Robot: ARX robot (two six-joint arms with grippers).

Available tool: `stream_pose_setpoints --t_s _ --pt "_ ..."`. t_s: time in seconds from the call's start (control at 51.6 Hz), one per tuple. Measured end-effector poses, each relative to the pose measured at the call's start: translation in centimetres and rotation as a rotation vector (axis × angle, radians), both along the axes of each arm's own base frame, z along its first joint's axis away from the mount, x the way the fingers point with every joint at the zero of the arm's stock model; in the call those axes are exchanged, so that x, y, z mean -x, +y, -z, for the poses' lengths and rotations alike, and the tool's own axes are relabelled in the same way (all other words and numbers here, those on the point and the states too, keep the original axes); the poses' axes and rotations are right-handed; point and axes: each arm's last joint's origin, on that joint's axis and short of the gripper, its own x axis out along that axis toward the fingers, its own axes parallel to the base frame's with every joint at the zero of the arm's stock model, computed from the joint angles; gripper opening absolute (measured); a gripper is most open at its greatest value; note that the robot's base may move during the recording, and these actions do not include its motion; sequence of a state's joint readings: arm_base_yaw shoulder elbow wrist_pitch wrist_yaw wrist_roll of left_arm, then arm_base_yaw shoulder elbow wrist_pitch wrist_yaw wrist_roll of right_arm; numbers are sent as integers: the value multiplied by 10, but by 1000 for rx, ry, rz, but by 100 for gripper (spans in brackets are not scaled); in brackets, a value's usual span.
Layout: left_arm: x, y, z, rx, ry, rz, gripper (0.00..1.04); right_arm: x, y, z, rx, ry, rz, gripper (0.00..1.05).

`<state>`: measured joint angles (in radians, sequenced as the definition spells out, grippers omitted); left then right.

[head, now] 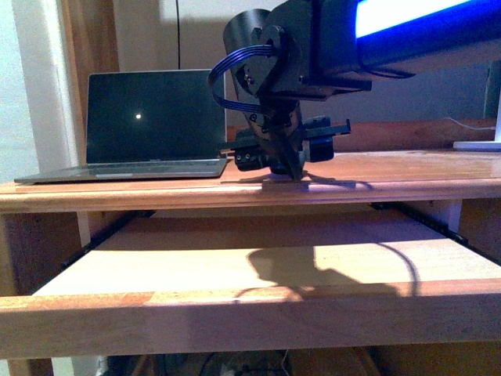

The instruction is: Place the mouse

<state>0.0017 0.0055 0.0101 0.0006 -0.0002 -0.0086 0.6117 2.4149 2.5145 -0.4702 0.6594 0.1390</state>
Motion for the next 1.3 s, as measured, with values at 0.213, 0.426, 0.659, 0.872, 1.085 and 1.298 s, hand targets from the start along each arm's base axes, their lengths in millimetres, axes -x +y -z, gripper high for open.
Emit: stream_pose_setpoints --t_s 0.213,0.426,0.659,0.872,1.085,1.298 --pt "0 0 0 0 0 0 97 0 -4 7 -123 -51 -56 98" --pt "0 0 0 0 0 0 97 29 -66 -38 -298 -191 -124 97" --pt "0 0 0 0 0 0 97 133 -173 -46 -311 -252 -310 97" --pt "0 0 0 0 0 0 97 207 -214 32 -204 -96 -487 97" --pt "0 0 0 0 0 0 97 251 -229 90 -125 -3 -510 97" --pt "0 0 0 0 0 0 97 253 -209 130 -53 61 -511 97"
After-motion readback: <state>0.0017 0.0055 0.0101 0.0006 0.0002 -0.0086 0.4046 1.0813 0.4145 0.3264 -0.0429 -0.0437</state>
